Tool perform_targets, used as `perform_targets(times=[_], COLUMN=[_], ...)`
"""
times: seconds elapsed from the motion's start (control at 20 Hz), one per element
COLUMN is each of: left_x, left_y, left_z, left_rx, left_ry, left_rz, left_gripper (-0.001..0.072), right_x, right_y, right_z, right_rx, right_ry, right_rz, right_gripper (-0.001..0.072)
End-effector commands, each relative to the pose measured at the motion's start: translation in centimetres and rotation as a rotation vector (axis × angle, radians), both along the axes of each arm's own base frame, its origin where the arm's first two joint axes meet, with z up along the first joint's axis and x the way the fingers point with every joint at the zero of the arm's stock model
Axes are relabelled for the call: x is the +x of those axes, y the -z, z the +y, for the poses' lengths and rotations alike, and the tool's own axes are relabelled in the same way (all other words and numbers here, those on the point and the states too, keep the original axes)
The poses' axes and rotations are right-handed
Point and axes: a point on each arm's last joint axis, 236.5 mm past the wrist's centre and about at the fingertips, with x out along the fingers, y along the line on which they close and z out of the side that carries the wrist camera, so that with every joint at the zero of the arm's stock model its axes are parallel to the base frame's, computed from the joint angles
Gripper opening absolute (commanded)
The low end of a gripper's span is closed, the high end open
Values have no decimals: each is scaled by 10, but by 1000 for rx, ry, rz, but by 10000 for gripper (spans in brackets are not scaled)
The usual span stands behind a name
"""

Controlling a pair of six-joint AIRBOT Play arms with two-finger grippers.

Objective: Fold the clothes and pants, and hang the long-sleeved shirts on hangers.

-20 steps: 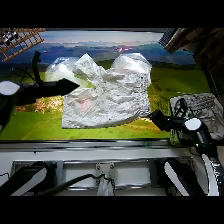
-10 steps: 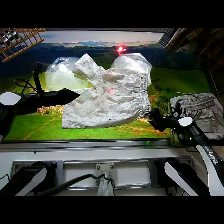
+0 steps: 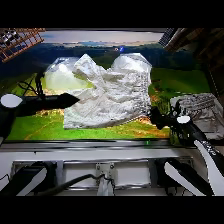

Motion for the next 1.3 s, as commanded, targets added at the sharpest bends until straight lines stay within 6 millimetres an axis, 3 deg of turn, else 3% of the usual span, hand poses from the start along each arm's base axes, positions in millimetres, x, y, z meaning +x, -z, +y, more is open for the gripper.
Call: perform_targets(times=[0.0,0.25,0.45,0.5,0.55,0.6,0.95,1.25], left_x=[-30,-79,-106,-108,-108,-106,-110,-78], left_y=[49,96,101,102,105,110,143,143], left_z=[30,79,95,95,96,98,89,86], left_rx=[152,297,298,283,274,260,132,-53], left_ry=[-49,-219,-325,-358,-393,-443,-588,-750], left_rz=[148,331,445,468,487,509,597,538], left_gripper=[184,239,245,289,406,427,425,425], right_x=[1,-2,-1,-1,-1,-1,-2,-2], right_y=[-2,-2,-2,-2,-2,-2,-2,-2], right_z=[2,6,5,5,5,5,6,6], right_rx=[-4,-22,-34,-36,-36,-36,-44,-45], right_ry=[-27,-93,-107,-111,-111,-111,-128,-129], right_rz=[-15,-33,-43,-44,-45,-45,-52,-53], right_gripper=[35,33,33,33,33,33,34,33])
